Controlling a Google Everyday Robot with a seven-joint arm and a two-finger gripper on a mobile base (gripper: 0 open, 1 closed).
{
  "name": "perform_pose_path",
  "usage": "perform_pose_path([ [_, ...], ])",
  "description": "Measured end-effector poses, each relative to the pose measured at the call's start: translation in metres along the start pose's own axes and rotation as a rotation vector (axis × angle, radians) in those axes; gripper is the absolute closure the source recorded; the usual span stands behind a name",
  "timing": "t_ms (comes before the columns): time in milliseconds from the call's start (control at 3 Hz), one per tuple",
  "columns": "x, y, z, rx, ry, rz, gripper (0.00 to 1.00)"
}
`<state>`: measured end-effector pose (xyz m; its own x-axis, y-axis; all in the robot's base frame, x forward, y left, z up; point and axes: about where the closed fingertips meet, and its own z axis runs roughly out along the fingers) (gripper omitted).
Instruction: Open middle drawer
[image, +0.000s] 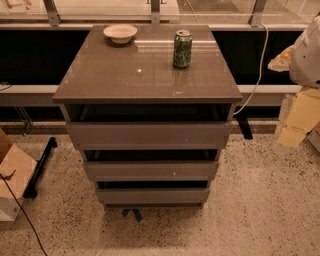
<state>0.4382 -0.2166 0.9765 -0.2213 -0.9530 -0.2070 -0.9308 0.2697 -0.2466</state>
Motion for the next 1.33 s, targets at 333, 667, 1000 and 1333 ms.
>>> perform_pose_path([
  [333, 0.0, 0.0, 0.0, 0.0, 0.0, 0.0, 0.0],
  [667, -0.003, 0.0, 0.009, 0.001, -0.043, 0.001, 0.0],
  [1000, -0.007, 0.007, 0.027, 0.009, -0.092, 0.0, 0.0],
  [1333, -0.01, 0.023, 0.09, -0.024, -0.171, 0.043, 0.0],
])
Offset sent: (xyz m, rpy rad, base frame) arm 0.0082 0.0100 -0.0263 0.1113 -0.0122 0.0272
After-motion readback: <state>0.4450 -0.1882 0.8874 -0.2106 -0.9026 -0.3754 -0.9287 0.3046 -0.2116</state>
